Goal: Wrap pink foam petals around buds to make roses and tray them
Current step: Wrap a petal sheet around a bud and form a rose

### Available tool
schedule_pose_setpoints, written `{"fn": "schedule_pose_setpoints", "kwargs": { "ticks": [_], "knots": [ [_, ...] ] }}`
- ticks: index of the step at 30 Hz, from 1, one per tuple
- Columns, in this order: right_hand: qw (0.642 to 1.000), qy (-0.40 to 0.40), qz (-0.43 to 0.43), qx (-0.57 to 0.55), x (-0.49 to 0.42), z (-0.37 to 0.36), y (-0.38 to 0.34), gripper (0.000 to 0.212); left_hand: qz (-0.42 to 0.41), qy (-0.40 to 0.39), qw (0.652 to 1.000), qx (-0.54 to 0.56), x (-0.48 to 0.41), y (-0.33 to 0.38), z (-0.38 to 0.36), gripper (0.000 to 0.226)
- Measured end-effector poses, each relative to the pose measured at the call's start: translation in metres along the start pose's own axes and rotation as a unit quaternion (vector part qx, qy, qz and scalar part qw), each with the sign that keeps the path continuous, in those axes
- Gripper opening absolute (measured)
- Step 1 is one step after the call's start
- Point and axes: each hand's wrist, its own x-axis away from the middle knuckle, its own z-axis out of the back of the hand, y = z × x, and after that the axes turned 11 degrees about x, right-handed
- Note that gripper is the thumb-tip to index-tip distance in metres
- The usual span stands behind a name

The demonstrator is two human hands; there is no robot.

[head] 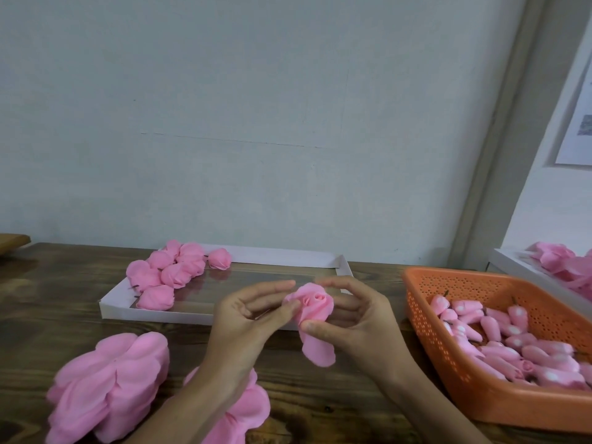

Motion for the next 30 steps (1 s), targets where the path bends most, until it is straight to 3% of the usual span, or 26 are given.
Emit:
{"fn": "schedule_pose_setpoints", "kwargs": {
  "ticks": [7,10,13,15,20,25,30],
  "knots": [
    [1.000,-0.010,0.002,-0.005,-0.001,-0.001,-0.001,0.040,-0.012,0.008,1.000,0.013,-0.004,-0.002,0.003,0.040],
    [0.997,0.026,-0.012,-0.074,-0.003,0.001,0.001,0.035,0.065,-0.035,0.997,-0.018,-0.007,-0.001,0.007,0.056],
    [0.990,0.044,-0.029,-0.128,-0.004,0.001,0.003,0.036,0.163,-0.083,0.982,-0.043,-0.006,-0.005,0.009,0.046],
    [0.987,0.042,-0.034,-0.151,-0.004,0.001,0.004,0.040,0.166,-0.062,0.983,-0.040,-0.006,-0.010,0.007,0.039],
    [0.988,0.006,-0.036,-0.148,-0.003,0.006,0.006,0.038,0.176,0.008,0.983,0.059,-0.008,-0.012,0.009,0.048],
    [0.998,-0.021,-0.025,-0.061,-0.001,0.005,0.004,0.027,0.108,0.044,0.993,0.023,-0.005,-0.011,0.007,0.043],
    [0.999,-0.027,-0.028,-0.025,0.000,0.000,0.001,0.033,0.018,0.032,0.999,-0.035,0.002,-0.009,0.000,0.024]
  ]
}}
